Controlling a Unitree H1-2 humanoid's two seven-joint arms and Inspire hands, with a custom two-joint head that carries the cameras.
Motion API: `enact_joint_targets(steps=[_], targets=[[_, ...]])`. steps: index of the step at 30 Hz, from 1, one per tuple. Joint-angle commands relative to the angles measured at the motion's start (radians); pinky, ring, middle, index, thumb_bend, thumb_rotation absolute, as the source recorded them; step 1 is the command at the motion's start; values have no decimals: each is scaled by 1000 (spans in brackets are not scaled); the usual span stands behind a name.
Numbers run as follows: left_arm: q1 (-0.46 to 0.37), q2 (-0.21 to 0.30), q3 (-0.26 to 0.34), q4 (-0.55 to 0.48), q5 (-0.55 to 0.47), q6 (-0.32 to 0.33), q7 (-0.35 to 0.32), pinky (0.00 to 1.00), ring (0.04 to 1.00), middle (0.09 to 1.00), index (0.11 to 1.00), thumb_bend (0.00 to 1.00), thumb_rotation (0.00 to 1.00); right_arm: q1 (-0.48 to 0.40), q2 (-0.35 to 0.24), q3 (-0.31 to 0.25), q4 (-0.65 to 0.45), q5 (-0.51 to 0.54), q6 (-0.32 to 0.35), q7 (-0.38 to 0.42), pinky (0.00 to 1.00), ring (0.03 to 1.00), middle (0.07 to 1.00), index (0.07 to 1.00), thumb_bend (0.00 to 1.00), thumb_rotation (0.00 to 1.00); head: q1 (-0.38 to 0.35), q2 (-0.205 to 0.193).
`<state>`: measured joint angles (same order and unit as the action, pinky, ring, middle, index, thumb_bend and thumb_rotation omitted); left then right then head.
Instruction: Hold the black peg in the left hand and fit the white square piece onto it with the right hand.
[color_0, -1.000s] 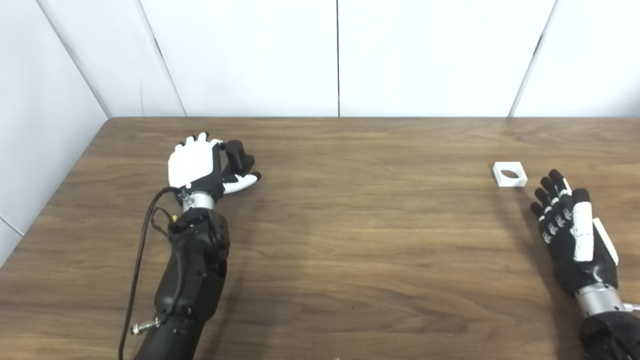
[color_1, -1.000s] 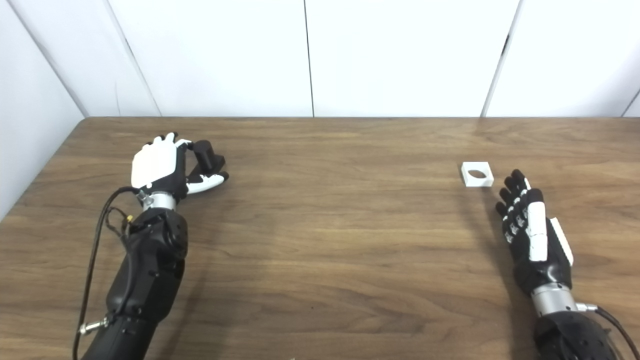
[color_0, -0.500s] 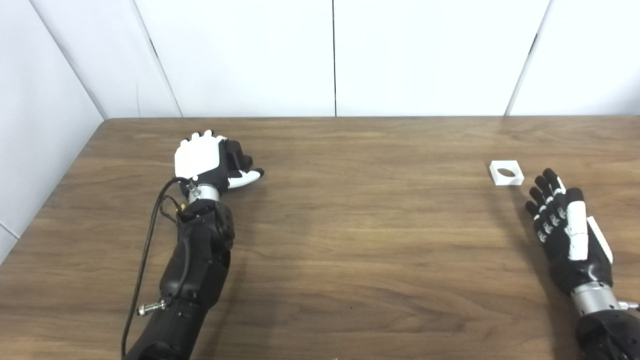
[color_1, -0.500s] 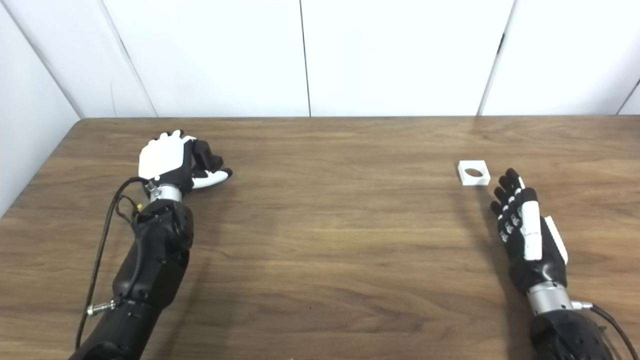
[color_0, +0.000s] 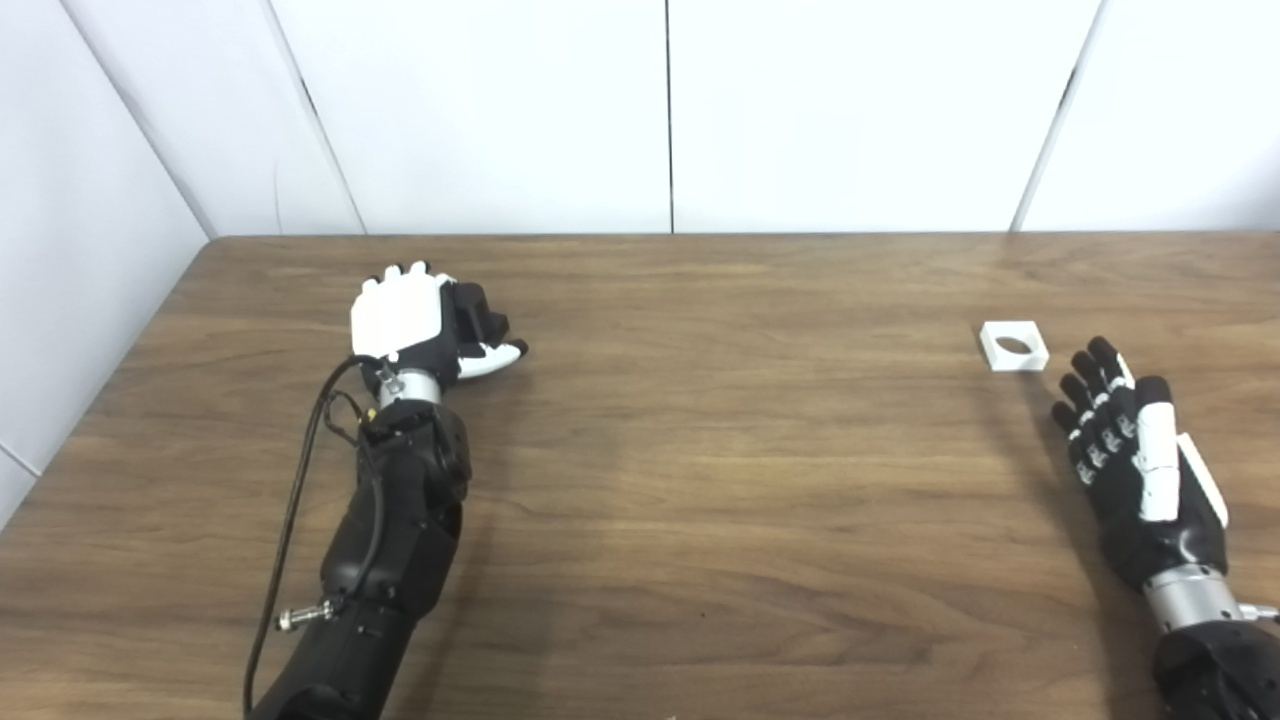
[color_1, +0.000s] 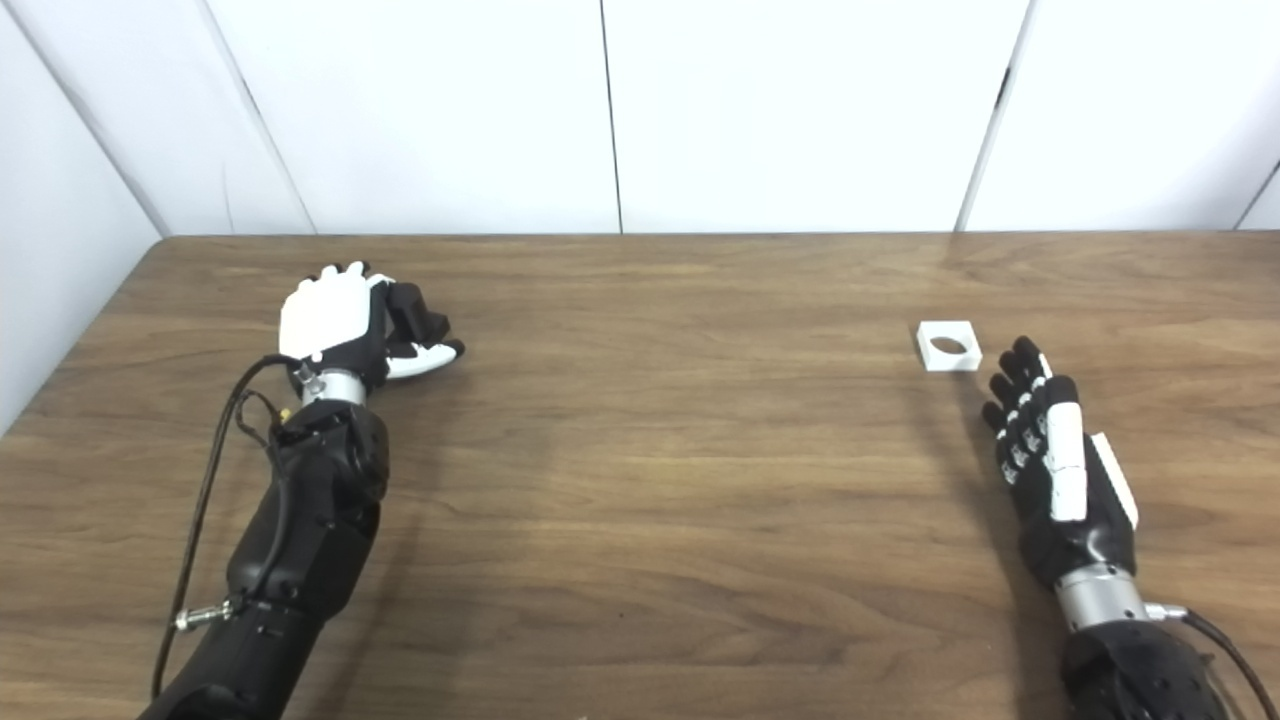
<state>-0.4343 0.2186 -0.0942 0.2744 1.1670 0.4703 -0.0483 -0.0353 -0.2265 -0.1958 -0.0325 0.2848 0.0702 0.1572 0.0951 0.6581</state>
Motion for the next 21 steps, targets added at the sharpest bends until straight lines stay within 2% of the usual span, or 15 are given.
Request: enact_joint_targets(steps=[1, 12, 21], targets=[[-35, 21, 11, -28, 41, -1, 20, 1000, 1000, 957, 760, 769, 539, 26, 5, -1, 14, 15, -8, 12, 1000, 1000, 1000, 1000, 585, 1000, 2, 1], [-15, -6, 62, -36, 69, -1, 1, 1000, 1000, 957, 719, 757, 521, 21, -9, 0, 23, 26, -6, 26, 1000, 1000, 1000, 1000, 607, 1000, 9, 3], [-3, -19, 78, -33, 73, -1, 6, 1000, 1000, 953, 713, 751, 515, 18, -17, 4, 22, 27, 2, 36, 1000, 1000, 1000, 1000, 607, 1000, 14, 3]])
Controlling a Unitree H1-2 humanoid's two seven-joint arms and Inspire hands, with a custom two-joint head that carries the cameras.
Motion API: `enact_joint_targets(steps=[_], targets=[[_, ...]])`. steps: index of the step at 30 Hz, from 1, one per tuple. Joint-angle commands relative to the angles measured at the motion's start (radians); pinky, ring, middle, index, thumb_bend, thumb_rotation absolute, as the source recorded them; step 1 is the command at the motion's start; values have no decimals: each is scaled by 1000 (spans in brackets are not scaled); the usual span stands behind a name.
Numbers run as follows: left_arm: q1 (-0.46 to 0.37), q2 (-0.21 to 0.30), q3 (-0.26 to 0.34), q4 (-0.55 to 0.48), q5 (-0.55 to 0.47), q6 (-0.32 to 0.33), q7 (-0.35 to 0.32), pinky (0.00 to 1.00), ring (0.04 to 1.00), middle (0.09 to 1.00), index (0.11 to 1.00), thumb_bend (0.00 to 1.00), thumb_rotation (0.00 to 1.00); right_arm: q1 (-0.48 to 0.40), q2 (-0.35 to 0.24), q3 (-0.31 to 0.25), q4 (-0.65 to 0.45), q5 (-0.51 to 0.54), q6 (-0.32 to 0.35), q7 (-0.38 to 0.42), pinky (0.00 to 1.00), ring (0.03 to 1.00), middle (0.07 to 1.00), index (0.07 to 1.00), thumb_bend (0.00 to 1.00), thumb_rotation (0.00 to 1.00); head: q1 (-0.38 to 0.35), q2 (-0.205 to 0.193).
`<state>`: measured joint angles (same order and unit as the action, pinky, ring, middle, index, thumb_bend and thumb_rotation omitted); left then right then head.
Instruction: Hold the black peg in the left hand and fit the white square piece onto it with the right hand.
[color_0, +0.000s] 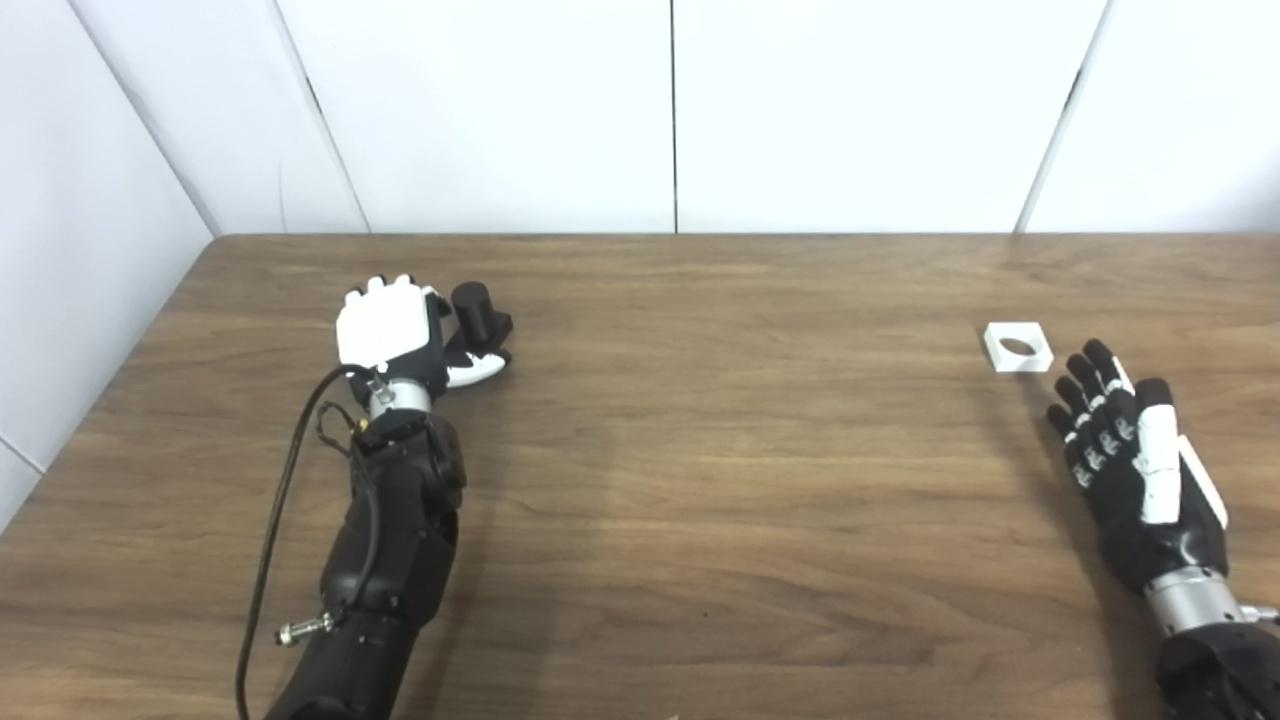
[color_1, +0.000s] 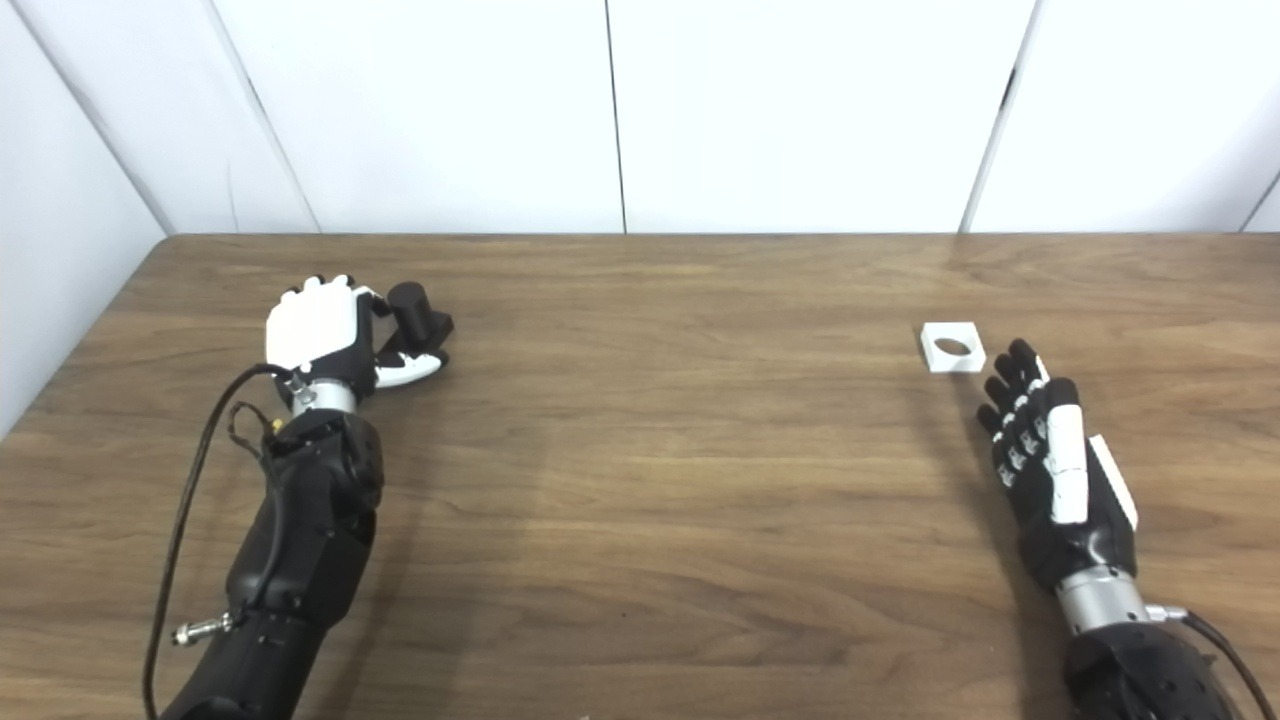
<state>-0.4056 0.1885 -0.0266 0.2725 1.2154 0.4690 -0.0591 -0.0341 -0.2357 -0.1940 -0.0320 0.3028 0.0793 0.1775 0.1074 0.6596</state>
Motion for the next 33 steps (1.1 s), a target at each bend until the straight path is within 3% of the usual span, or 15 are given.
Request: enact_joint_targets(steps=[1, 19, 33], targets=[[-32, 9, 13, -28, 26, 1, 15, 1000, 1000, 955, 722, 754, 520, 16, -7, 2, 20, 5, -5, 13, 1000, 1000, 1000, 1000, 602, 1000, 2, 1], [-55, -7, 2, 5, 8, 1, 25, 1000, 1000, 959, 772, 767, 523, 25, -7, 2, 1, 9, 12, 13, 1000, 1000, 1000, 1000, 587, 1000, -13, -1], [-87, -3, -13, 48, -1, 1, 37, 1000, 1000, 941, 707, 765, 483, 30, -4, 4, 3, -2, -4, 14, 1000, 1000, 1000, 1000, 584, 1000, -23, -3]])
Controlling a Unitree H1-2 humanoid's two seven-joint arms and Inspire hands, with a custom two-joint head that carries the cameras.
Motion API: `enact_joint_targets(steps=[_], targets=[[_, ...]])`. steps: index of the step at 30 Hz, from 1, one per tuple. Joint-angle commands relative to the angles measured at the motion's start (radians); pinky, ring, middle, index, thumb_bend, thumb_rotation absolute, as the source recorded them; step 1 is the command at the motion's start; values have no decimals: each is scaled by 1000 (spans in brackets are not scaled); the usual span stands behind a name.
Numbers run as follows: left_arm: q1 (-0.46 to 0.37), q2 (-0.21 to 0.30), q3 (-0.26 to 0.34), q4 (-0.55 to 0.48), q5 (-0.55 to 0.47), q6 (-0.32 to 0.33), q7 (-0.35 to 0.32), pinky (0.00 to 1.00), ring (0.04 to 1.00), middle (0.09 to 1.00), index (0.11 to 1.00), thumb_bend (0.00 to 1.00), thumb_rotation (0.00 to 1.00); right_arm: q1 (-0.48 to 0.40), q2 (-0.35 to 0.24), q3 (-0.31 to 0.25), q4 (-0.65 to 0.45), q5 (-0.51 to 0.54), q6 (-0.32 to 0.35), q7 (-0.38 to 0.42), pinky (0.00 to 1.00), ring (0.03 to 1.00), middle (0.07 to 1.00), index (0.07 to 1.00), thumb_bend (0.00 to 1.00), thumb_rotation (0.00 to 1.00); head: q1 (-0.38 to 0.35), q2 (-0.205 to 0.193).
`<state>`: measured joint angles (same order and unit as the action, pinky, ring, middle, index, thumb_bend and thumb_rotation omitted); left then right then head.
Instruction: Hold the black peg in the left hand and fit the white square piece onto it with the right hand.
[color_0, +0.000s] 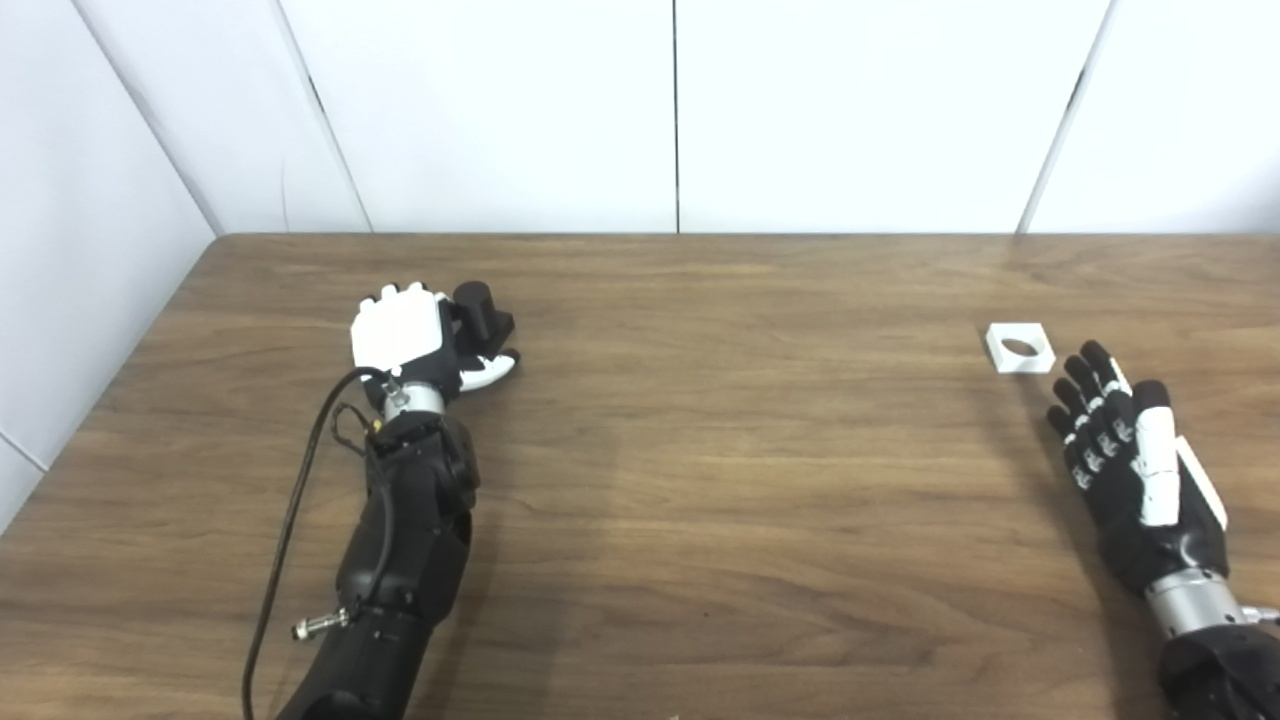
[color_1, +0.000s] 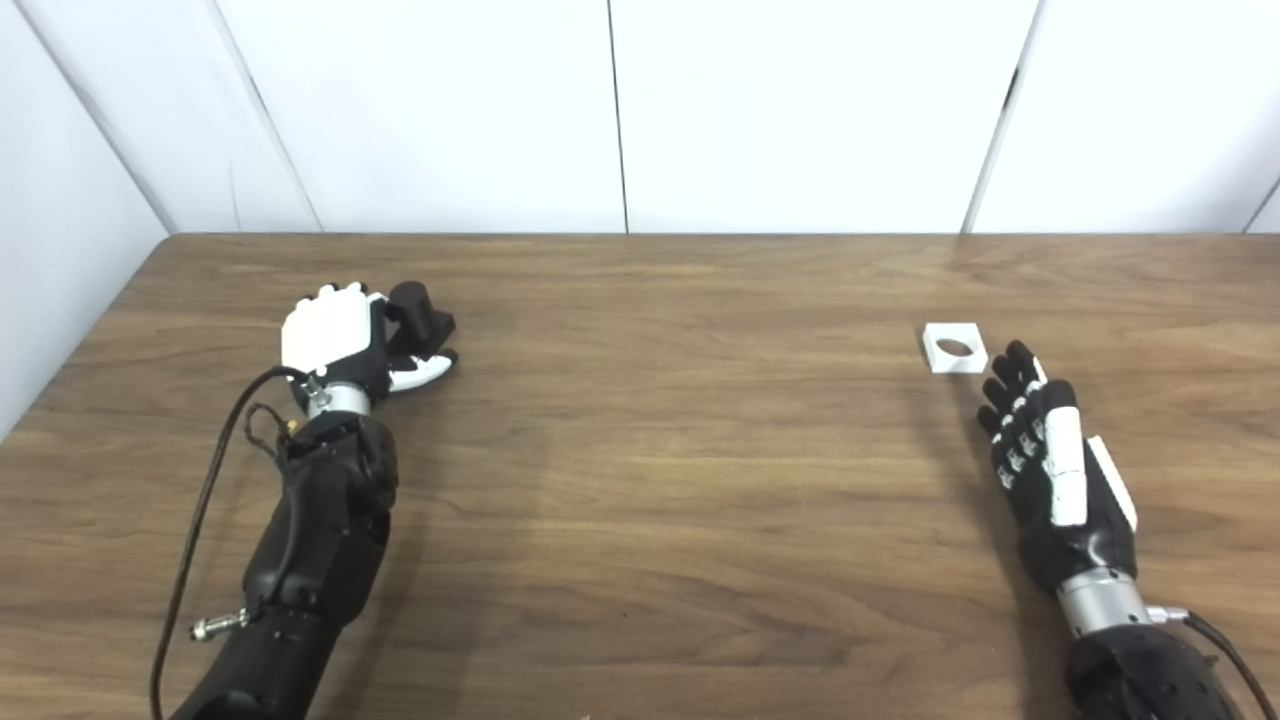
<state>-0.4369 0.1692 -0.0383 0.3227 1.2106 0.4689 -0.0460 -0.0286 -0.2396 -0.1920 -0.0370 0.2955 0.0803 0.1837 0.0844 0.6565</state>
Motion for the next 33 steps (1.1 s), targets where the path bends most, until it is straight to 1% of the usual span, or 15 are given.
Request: enact_joint_targets(steps=[1, 5, 11, 13, 15, 17, 20, 22, 23, 24, 25, 28, 33], targets=[[-57, 16, -2, 1, 3, 1, 24, 1000, 1000, 940, 705, 765, 480, 25, 0, 1, 7, 6, -6, 8, 1000, 1000, 1000, 1000, 587, 1000, 0, 1], [-64, 18, -8, 14, 1, 1, 29, 1000, 1000, 936, 695, 767, 460, 26, -3, 1, 9, 5, -8, 10, 1000, 1000, 1000, 1000, 576, 1000, 1, 2], [-66, 21, -12, 17, 6, 1, 24, 1000, 1000, 931, 714, 764, 424, 26, 0, -1, 14, 9, -4, 8, 1000, 1000, 1000, 1000, 580, 1000, 3, 2], [-65, 23, -9, 19, -8, 1, 31, 1000, 1000, 928, 698, 764, 400, 25, 1, -2, 17, 12, -7, 10, 1000, 1000, 1000, 1000, 574, 1000, 3, 1], [-64, 24, -7, 22, -19, 1, 41, 1000, 1000, 919, 663, 768, 364, 25, 0, -1, 20, 4, -18, 8, 1000, 1000, 1000, 1000, 586, 1000, 3, 1], [-62, 24, -5, 20, -29, 1, 49, 1000, 1000, 912, 626, 771, 335, 24, 0, -2, 20, 5, -15, 8, 1000, 1000, 1000, 1000, 595, 1000, 3, 1], [-59, 25, -4, 16, -48, 1, 55, 1000, 1000, 906, 586, 755, 255, 23, 3, -6, 20, 16, -10, 8, 1000, 1000, 1000, 1000, 599, 1000, 2, 0], [-58, 25, -4, 15, -58, 1, 58, 1000, 1000, 905, 557, 757, 209, 22, 2, -7, 22, 15, -18, 9, 1000, 1000, 1000, 1000, 591, 1000, 1, -1], [-58, 26, -5, 14, -67, 1, 61, 1000, 1000, 906, 539, 710, 176, 22, 2, -6, 20, 12, -19, 8, 1000, 1000, 1000, 1000, 593, 1000, 0, -1], [-57, 27, -7, 13, -75, 1, 64, 1000, 1000, 908, 509, 599, 113, 22, 2, -6, 19, 12, -19, 8, 1000, 1000, 1000, 1000, 601, 1000, 0, -2], [-56, 28, -8, 11, -86, 0, 68, 1000, 1000, 909, 498, 561, 90, 23, 1, -6, 17, 11, -18, 7, 1000, 1000, 1000, 1000, 604, 1000, 0, -1], [-54, 30, -13, 11, -107, 0, 79, 1000, 1000, 908, 486, 528, 65, 23, 0, -10, 16, 12, -15, 3, 1000, 1000, 1000, 1000, 602, 1000, 1, -1], [-51, 29, -11, 3, -121, 1, 83, 1000, 1000, 903, 482, 525, 56, 21, -3, -8, 17, -4, -16, -2, 1000, 1000, 1000, 1000, 603, 1000, 2, -3]])
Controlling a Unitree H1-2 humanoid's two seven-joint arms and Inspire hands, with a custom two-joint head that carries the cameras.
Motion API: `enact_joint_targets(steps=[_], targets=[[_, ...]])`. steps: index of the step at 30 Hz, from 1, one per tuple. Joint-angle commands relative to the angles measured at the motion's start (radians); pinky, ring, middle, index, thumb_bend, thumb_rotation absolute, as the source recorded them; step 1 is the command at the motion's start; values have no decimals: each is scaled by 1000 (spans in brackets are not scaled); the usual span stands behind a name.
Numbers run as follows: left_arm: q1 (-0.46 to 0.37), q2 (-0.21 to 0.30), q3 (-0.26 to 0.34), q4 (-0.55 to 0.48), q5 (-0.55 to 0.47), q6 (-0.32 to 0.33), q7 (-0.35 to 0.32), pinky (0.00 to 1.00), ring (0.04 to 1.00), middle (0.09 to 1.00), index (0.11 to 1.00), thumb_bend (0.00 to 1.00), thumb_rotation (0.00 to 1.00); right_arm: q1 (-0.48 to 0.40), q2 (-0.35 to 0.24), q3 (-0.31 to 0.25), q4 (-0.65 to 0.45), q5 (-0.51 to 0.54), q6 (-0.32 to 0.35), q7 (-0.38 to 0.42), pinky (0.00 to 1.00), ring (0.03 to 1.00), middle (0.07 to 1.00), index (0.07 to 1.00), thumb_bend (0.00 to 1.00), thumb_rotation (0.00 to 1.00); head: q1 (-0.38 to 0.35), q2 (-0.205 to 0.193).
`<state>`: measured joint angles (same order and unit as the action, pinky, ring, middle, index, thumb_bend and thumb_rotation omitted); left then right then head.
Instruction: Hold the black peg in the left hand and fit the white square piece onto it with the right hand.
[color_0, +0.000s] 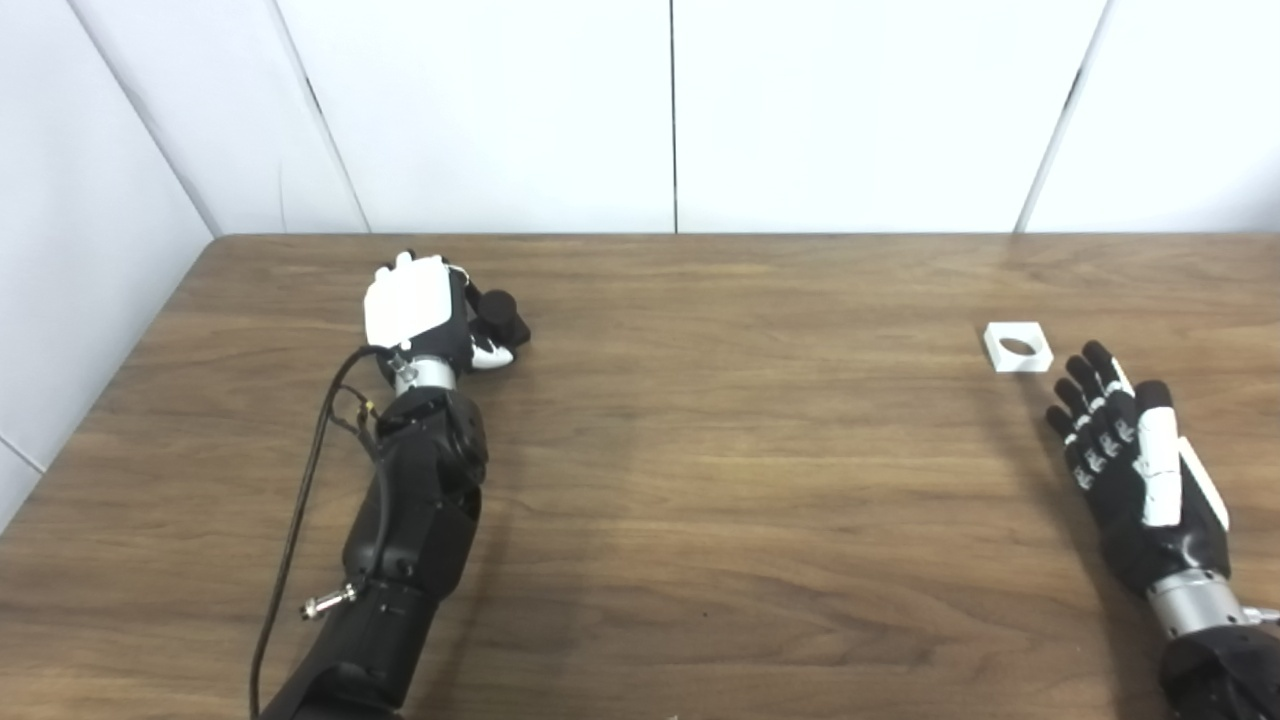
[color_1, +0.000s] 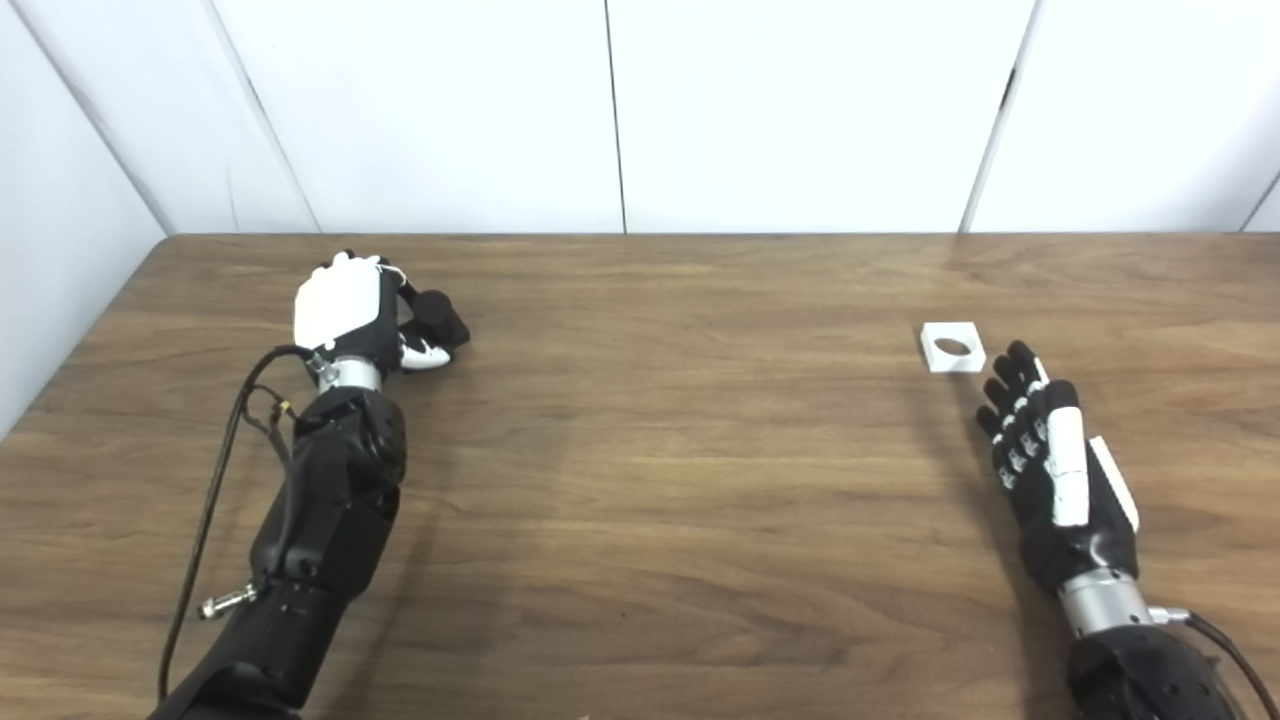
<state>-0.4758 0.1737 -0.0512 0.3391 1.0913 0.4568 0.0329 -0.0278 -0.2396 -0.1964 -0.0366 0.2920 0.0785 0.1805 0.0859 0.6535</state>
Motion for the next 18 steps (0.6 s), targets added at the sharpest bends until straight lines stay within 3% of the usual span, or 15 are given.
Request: enact_joint_targets(steps=[1, 7, 14, 18], targets=[[-11, 25, 2, -14, -2, 13, 5, 1000, 1000, 902, 483, 525, 56, 20, -3, -3, 17, 0, -15, 2, 1000, 1000, 1000, 1000, 602, 1000, 0, 0], [-4, 26, 4, -26, -20, 13, 4, 1000, 1000, 901, 487, 524, 59, 17, 3, -8, 17, 15, -11, 5, 1000, 1000, 1000, 1000, 595, 1000, -4, -1], [22, 3, 36, -70, -112, 13, -18, 1000, 1000, 887, 484, 523, 60, 17, -1, -4, 11, 5, -8, 2, 1000, 1000, 1000, 1000, 590, 1000, -16, 0], [50, -4, 25, -120, -109, 13, -82, 977, 1000, 882, 488, 520, 66, 15, -1, -4, 17, 8, -17, 8, 1000, 1000, 1000, 1000, 592, 1000, -16, 3]])
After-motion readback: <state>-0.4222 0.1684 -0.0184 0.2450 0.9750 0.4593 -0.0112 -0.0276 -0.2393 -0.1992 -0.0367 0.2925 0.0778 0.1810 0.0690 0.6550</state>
